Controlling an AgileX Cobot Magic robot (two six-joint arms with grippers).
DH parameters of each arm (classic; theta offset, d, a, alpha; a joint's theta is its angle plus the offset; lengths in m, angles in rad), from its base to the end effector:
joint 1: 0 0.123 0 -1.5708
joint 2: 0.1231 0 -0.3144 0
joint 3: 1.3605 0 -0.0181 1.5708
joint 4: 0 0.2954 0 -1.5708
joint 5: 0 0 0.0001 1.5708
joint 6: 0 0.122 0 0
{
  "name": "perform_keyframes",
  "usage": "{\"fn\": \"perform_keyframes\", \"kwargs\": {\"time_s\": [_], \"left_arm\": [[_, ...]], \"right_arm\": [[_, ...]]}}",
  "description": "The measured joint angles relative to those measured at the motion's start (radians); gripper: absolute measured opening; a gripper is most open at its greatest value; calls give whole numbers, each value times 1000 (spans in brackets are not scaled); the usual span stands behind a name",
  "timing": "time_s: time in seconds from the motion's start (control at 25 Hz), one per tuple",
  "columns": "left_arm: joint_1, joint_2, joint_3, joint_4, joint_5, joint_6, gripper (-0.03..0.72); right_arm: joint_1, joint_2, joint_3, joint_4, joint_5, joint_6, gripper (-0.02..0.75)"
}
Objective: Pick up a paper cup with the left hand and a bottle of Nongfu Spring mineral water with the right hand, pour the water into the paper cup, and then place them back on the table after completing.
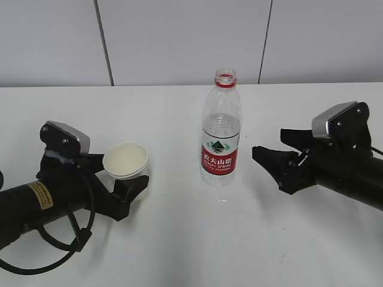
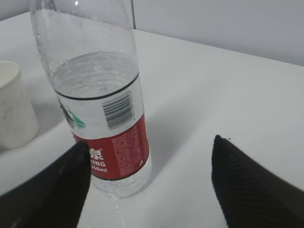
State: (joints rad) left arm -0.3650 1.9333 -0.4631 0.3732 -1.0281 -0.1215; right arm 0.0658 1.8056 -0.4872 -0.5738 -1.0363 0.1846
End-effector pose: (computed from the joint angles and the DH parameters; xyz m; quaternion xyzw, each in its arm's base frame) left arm 0.2918 -0.1523 0.0704 0.2661 0.7800 -0.2086 0.5265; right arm 0.3250 0.0785 0.1157 -0.2215 0.7555 0.1719 0.5922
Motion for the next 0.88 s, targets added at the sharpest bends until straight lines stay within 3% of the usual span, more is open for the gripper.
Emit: {"fn": "perform_keyframes", "kwargs": {"time_s": [0.44,0.64,0.88], "left_arm": [[0,61,-44,0,10,-3,585],[0,61,-44,-14,5,-3,514],[0,61,-44,-16,4,-3,492]], "right_arm": [[0,121,-115,-147,-43,-4,587],[0,179,-168,-178,-74,12,587],[11,247,-251,-241,-77,46,589]]}}
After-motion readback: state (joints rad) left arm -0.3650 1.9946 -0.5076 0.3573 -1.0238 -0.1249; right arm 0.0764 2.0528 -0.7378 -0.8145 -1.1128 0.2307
